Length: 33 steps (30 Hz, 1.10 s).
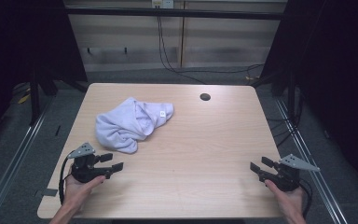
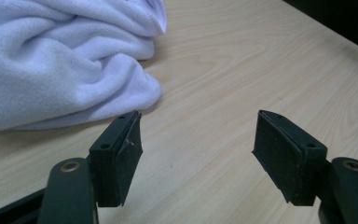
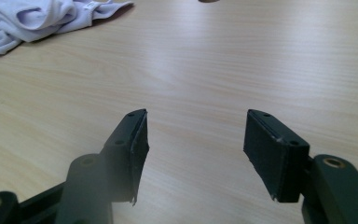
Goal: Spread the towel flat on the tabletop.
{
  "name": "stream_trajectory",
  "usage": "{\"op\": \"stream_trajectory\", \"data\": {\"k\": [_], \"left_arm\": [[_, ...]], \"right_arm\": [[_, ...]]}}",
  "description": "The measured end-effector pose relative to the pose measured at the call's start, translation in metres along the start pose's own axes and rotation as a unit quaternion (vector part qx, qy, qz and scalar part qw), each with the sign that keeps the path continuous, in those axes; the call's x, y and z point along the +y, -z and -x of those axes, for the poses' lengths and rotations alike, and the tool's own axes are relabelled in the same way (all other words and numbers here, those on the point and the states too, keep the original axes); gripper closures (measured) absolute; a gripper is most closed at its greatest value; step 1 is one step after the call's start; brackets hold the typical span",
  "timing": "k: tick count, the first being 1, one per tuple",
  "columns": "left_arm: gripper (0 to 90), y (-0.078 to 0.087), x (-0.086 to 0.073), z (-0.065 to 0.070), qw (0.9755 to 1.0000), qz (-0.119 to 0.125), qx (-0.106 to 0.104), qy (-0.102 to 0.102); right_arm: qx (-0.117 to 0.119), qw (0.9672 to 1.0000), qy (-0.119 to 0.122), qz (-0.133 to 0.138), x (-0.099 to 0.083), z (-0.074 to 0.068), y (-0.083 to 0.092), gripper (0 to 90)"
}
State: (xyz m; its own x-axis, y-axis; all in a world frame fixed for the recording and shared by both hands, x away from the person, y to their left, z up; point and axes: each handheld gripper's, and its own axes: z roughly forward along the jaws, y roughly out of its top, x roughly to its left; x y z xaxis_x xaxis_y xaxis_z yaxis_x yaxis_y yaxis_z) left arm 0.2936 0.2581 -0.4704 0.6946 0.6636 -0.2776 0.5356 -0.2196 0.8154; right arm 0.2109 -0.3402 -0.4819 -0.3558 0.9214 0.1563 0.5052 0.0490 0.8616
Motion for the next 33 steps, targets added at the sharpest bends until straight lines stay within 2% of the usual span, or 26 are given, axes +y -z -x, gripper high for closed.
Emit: {"op": "stream_trajectory", "data": {"k": [2, 6, 8, 11, 13, 14, 17, 19, 20, 21, 22, 23, 26, 28, 32, 33], "left_arm": [[35.0, -0.001, 0.005, -0.002, 1.0000, 0.002, 0.001, -0.001], [39.8, -0.009, 0.020, -0.011, 0.9996, 0.000, 0.015, -0.024], [49.0, -0.017, 0.036, -0.022, 0.9984, -0.006, 0.028, -0.048], [49.3, -0.024, 0.053, -0.038, 0.9993, 0.013, 0.022, -0.027], [47.3, -0.029, 0.062, -0.047, 0.9988, 0.009, 0.032, -0.036], [46.1, -0.033, 0.065, -0.055, 0.9986, -0.002, 0.039, -0.035], [44.7, -0.043, 0.055, -0.077, 0.9974, -0.016, 0.069, -0.015], [45.5, -0.048, 0.045, -0.087, 0.9967, -0.026, 0.077, 0.000], [45.1, -0.051, 0.040, -0.091, 0.9953, -0.045, 0.086, -0.004], [46.6, -0.054, 0.037, -0.093, 0.9940, -0.068, 0.085, -0.014], [49.8, -0.056, 0.034, -0.096, 0.9935, -0.078, 0.081, -0.017], [53.0, -0.055, 0.030, -0.096, 0.9941, -0.070, 0.081, -0.014], [65.8, -0.056, 0.026, -0.094, 0.9938, -0.079, 0.074, -0.025], [72.0, -0.055, 0.024, -0.093, 0.9946, -0.078, 0.064, -0.021], [78.8, -0.055, 0.020, -0.088, 0.9953, -0.076, 0.057, -0.022], [79.5, -0.056, 0.020, -0.086, 0.9956, -0.077, 0.049, -0.021]], "right_arm": [[0.010, 0.9999, 0.002, -0.007, -0.001, -0.001, 0.000, 40.5], [0.029, 0.9995, 0.001, -0.016, -0.001, -0.001, -0.002, 41.1], [0.036, 0.9991, 0.002, -0.023, 0.000, -0.001, -0.004, 41.1], [0.045, 0.9986, 0.007, -0.026, 0.001, -0.004, -0.008, 40.6], [0.052, 0.9980, 0.016, -0.033, 0.002, -0.008, -0.009, 40.6], [0.054, 0.9977, 0.016, -0.036, 0.002, -0.008, -0.010, 40.6], [0.056, 0.9975, 0.019, -0.039, 0.002, -0.009, -0.010, 40.5], [0.059, 0.9972, 0.018, -0.043, 0.001, -0.008, -0.010, 39.7], [0.058, 0.9972, 0.019, -0.044, 0.000, -0.008, -0.009, 39.6], [0.058, 0.9973, 0.017, -0.041, 0.001, -0.008, -0.008, 39.6], [0.059, 0.9973, 0.016, -0.039, 0.001, -0.008, -0.007, 39.6], [0.061, 0.9973, 0.015, -0.039, 0.000, -0.009, -0.006, 39.5], [0.065, 0.9970, 0.019, -0.039, 0.001, -0.012, -0.003, 39.3], [0.069, 0.9963, 0.026, -0.043, 0.001, -0.013, -0.004, 39.3], [0.070, 0.9958, 0.023, -0.053, 0.001, -0.012, -0.009, 39.3], [0.071, 0.9957, 0.022, -0.056, 0.001, -0.011, -0.010, 39.3]]}}
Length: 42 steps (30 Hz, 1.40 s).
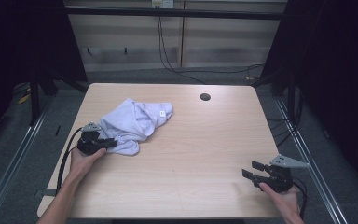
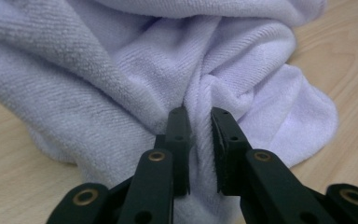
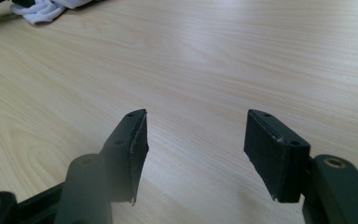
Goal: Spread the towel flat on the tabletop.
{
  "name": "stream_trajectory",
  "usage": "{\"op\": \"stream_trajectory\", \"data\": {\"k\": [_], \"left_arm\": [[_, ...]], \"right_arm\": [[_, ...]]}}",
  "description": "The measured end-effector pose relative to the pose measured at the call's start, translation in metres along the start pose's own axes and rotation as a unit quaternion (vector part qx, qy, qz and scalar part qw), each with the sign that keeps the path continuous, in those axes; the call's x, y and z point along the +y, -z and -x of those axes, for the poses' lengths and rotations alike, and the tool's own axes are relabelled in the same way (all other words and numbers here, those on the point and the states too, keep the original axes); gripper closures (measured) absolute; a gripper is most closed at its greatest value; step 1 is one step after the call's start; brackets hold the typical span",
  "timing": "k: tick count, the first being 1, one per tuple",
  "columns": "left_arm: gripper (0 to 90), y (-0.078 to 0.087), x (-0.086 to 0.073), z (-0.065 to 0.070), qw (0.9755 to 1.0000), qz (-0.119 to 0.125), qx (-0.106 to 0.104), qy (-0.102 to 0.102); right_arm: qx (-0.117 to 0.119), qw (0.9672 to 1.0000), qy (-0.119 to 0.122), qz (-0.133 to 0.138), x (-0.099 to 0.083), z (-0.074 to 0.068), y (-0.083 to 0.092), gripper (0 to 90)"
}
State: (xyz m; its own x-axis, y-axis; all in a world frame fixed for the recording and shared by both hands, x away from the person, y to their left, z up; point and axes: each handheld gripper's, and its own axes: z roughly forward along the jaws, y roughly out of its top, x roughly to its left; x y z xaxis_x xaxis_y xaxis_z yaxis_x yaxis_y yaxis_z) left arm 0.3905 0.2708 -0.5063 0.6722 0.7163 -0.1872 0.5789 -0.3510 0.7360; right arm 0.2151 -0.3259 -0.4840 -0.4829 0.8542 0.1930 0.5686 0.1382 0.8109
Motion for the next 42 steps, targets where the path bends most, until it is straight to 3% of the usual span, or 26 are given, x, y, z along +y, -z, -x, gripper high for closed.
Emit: {"op": "stream_trajectory", "data": {"k": [4, 7, 9, 16, 19, 21, 24, 29, 32, 34, 39, 40, 42], "left_arm": [[81.0, -0.002, -0.002, 0.012, 0.9999, -0.002, -0.013, -0.008], [81.5, -0.004, -0.003, 0.030, 0.9992, -0.012, -0.026, -0.029], [81.7, -0.006, -0.005, 0.042, 0.9983, -0.011, -0.048, -0.031], [82.2, -0.009, -0.010, 0.077, 0.9941, -0.025, -0.083, -0.064], [82.3, -0.011, -0.014, 0.090, 0.9906, -0.026, -0.121, -0.059], [82.4, -0.011, -0.015, 0.102, 0.9886, -0.032, -0.130, -0.069], [82.3, -0.012, -0.016, 0.122, 0.9843, -0.047, -0.146, -0.086], [81.5, -0.011, -0.022, 0.153, 0.9736, -0.071, -0.192, -0.102], [76.7, -0.003, -0.022, 0.165, 0.9696, -0.083, -0.192, -0.127], [70.3, 0.005, -0.022, 0.168, 0.9674, -0.070, -0.205, -0.131], [59.4, 0.031, -0.011, 0.162, 0.9682, -0.013, -0.221, -0.116], [58.5, 0.036, -0.007, 0.160, 0.9692, 0.003, -0.219, -0.113], [57.7, 0.045, 0.004, 0.155, 0.9746, 0.034, -0.198, -0.098]], "right_arm": [[0.002, 1.0000, -0.004, -0.001, 0.000, 0.000, -0.001, 39.5], [0.003, 1.0000, -0.001, -0.004, 0.001, -0.002, -0.001, 39.8], [0.007, 1.0000, 0.002, -0.004, 0.001, -0.004, -0.001, 39.9], [0.014, 0.9998, 0.002, -0.012, 0.003, -0.007, -0.006, 40.2], [0.012, 0.9998, 0.009, -0.010, 0.005, -0.009, -0.004, 40.8], [0.014, 0.9999, -0.003, -0.006, 0.008, -0.010, -0.003, 41.1], [0.021, 0.9997, 0.009, -0.007, 0.010, -0.016, -0.004, 41.8], [0.035, 0.9989, 0.018, -0.027, 0.013, -0.028, -0.014, 43.6], [0.043, 0.9983, 0.026, -0.031, 0.018, -0.038, -0.019, 46.8], [0.052, 0.9974, 0.036, -0.035, 0.022, -0.046, -0.023, 50.2], [0.067, 0.9956, 0.052, -0.039, 0.034, -0.057, -0.036, 58.3], [0.070, 0.9954, 0.053, -0.039, 0.037, -0.058, -0.039, 59.8], [0.081, 0.9943, 0.056, -0.042, 0.045, -0.061, -0.046, 63.3]]}}
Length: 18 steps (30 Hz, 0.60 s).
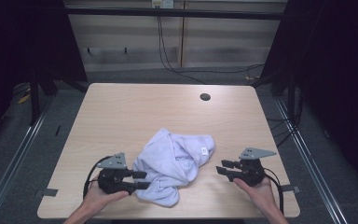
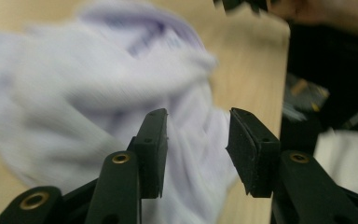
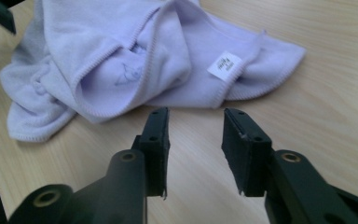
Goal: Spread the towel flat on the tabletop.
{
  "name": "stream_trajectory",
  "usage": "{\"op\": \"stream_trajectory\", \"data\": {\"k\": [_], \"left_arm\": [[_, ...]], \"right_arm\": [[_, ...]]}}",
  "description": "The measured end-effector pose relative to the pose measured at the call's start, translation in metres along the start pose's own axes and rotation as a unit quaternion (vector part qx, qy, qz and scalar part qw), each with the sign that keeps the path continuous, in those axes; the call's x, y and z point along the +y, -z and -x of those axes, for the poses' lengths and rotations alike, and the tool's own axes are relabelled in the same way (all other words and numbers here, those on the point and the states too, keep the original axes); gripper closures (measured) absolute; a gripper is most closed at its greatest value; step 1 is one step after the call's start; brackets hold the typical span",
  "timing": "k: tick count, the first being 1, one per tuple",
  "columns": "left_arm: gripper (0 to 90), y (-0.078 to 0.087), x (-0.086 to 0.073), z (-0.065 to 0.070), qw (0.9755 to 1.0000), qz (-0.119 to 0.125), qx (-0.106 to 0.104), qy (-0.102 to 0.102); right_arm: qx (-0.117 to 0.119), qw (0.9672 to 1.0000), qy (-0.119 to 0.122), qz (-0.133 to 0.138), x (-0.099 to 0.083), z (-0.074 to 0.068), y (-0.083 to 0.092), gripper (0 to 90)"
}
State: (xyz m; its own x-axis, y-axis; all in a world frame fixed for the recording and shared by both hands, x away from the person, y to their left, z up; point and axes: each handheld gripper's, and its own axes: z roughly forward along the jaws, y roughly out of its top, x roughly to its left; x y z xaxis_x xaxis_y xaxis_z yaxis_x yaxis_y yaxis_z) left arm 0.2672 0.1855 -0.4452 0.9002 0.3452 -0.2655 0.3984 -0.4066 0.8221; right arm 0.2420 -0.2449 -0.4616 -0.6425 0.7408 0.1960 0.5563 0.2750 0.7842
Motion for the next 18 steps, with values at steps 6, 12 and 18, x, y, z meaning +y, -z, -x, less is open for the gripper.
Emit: {"op": "stream_trajectory", "data": {"k": [6, 12, 18], "left_arm": [[59.4, 0.004, 0.030, -0.035, 0.9977, 0.042, 0.051, 0.015], [55.8, -0.025, 0.031, -0.085, 0.9957, 0.017, 0.068, 0.060], [47.1, -0.052, 0.016, -0.089, 0.9953, -0.048, 0.064, 0.054]], "right_arm": [[0.027, 0.9994, 0.023, 0.001, 0.041, -0.004, -0.029, 65.3], [0.039, 0.9981, 0.046, -0.006, 0.066, -0.008, -0.068, 59.8], [0.050, 0.9974, 0.045, -0.026, 0.063, -0.005, -0.096, 55.2]]}}
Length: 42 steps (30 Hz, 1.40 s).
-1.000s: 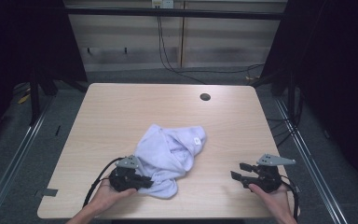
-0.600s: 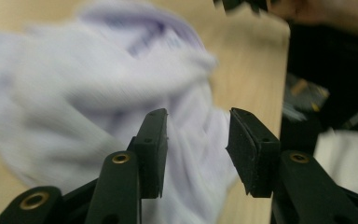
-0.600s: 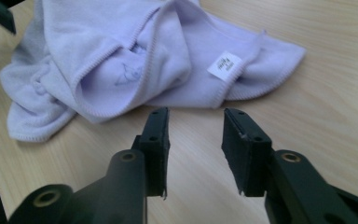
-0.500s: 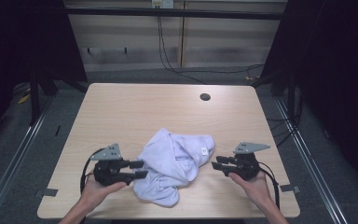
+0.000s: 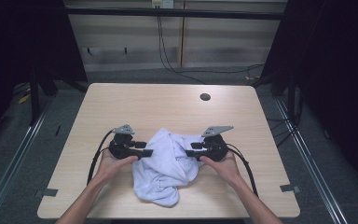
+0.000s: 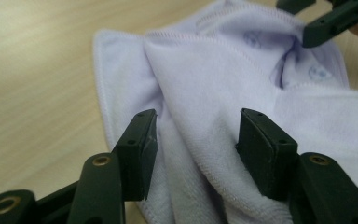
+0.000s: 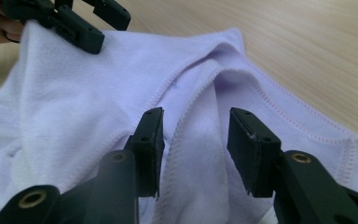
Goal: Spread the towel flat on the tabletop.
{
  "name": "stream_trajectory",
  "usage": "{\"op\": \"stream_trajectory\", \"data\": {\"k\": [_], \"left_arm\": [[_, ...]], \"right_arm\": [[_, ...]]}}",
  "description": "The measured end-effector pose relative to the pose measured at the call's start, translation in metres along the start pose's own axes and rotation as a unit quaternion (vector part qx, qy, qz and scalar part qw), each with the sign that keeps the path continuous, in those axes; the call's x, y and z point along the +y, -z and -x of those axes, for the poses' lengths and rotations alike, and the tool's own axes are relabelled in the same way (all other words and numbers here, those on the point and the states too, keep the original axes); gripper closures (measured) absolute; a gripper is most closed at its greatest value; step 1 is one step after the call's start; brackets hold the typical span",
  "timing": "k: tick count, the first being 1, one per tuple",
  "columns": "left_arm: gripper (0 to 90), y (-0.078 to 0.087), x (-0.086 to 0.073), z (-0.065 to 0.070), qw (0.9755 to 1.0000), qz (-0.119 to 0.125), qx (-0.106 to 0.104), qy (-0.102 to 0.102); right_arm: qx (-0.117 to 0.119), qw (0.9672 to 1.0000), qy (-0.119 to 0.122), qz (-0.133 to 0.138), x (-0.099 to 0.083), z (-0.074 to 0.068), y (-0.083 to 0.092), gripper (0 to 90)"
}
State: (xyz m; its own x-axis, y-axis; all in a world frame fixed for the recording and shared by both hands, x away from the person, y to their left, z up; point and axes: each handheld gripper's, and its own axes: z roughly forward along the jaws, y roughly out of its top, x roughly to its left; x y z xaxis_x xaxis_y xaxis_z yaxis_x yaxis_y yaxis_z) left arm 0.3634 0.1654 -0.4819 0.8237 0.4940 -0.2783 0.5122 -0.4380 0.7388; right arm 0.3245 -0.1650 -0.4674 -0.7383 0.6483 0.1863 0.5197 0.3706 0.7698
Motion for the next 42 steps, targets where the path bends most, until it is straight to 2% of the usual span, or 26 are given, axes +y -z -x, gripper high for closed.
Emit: {"op": "stream_trajectory", "data": {"k": [1, 2, 4, 6, 7, 8, 9, 12, 14, 16, 18, 20, 22, 26, 27, 28, 31, 33, 34, 36, 39, 42], "left_arm": [[46.7, -0.002, -0.002, 0.000, 1.0000, -0.003, 0.005, -0.001], [47.5, -0.003, -0.004, -0.001, 1.0000, -0.005, -0.001, 0.004], [57.2, -0.005, -0.007, -0.001, 0.9998, -0.010, -0.016, 0.001], [72.4, -0.006, -0.009, 0.002, 0.9993, -0.014, -0.035, -0.005], [77.1, -0.005, -0.009, 0.003, 0.9992, -0.013, -0.038, -0.005], [79.9, -0.004, -0.009, 0.004, 0.9991, -0.010, -0.040, -0.004], [81.3, -0.001, -0.008, 0.004, 0.9990, -0.002, -0.046, 0.000], [82.4, 0.011, -0.006, 0.002, 0.9979, 0.034, -0.054, 0.014], [82.5, 0.021, -0.004, 0.001, 0.9968, 0.059, -0.050, 0.019], [82.6, 0.033, -0.001, -0.001, 0.9958, 0.082, -0.037, 0.017], [82.8, 0.046, 0.001, -0.004, 0.9929, 0.113, -0.025, 0.026], [83.1, 0.056, 0.003, -0.007, 0.9905, 0.133, -0.019, 0.032], [83.2, 0.067, 0.009, -0.004, 0.9871, 0.157, -0.018, 0.029], [83.2, 0.077, 0.028, 0.010, 0.9837, 0.180, 0.004, 0.004], [83.2, 0.079, 0.033, 0.012, 0.9817, 0.190, 0.005, 0.002], [83.2, 0.081, 0.039, 0.012, 0.9795, 0.201, 0.002, 0.000], [83.2, 0.087, 0.059, 0.011, 0.9784, 0.206, 0.018, -0.012], [83.1, 0.092, 0.075, 0.011, 0.9759, 0.214, 0.035, -0.023], [83.1, 0.097, 0.085, 0.011, 0.9740, 0.222, 0.041, -0.022], [83.1, 0.102, 0.098, 0.010, 0.9731, 0.222, 0.055, -0.030], [83.2, 0.109, 0.122, 0.006, 0.9689, 0.235, 0.071, -0.030], [83.2, 0.115, 0.138, 0.002, 0.9645, 0.250, 0.081, -0.031]], "right_arm": [[0.000, 1.0000, 0.004, -0.003, -0.002, 0.000, -0.003, 54.8], [0.003, 1.0000, 0.004, -0.004, -0.004, 0.000, -0.006, 54.8], [-0.009, 0.9997, 0.011, -0.022, -0.006, 0.000, -0.011, 56.3], [0.005, 0.9996, 0.008, -0.026, -0.010, 0.000, -0.014, 68.4], [0.015, 0.9993, 0.010, -0.034, -0.011, 0.000, -0.015, 73.2], [0.015, 0.9990, 0.014, -0.041, -0.012, -0.001, -0.015, 79.1], [0.014, 0.9991, 0.011, -0.040, -0.012, -0.001, -0.015, 82.7], [0.007, 0.9997, -0.004, -0.022, -0.007, 0.004, -0.004, 84.6], [-0.006, 0.9998, -0.019, -0.006, -0.005, 0.011, 0.008, 84.9], [-0.019, 0.9992, -0.034, 0.008, -0.005, 0.019, 0.021, 85.0], [-0.035, 0.9980, -0.047, 0.023, -0.006, 0.027, 0.035, 85.0], [-0.046, 0.9964, -0.058, 0.040, -0.006, 0.033, 0.047, 85.2], [-0.043, 0.9941, -0.075, 0.066, -0.004, 0.039, 0.061, 85.2], [-0.058, 0.9918, -0.065, 0.094, 0.016, 0.036, 0.078, 85.3], [-0.059, 0.9910, -0.064, 0.102, 0.020, 0.036, 0.082, 85.3], [-0.060, 0.9898, -0.064, 0.111, 0.026, 0.037, 0.087, 85.3], [-0.066, 0.9858, -0.070, 0.138, 0.044, 0.042, 0.103, 85.3], [-0.074, 0.9832, -0.067, 0.153, 0.060, 0.045, 0.112, 85.3], [-0.075, 0.9826, -0.067, 0.156, 0.066, 0.047, 0.114, 85.3], [-0.087, 0.9807, -0.065, 0.162, 0.082, 0.051, 0.117, 85.3], [-0.094, 0.9779, -0.064, 0.175, 0.106, 0.062, 0.120, 85.3], [-0.103, 0.9723, -0.078, 0.195, 0.124, 0.073, 0.118, 85.4]]}}
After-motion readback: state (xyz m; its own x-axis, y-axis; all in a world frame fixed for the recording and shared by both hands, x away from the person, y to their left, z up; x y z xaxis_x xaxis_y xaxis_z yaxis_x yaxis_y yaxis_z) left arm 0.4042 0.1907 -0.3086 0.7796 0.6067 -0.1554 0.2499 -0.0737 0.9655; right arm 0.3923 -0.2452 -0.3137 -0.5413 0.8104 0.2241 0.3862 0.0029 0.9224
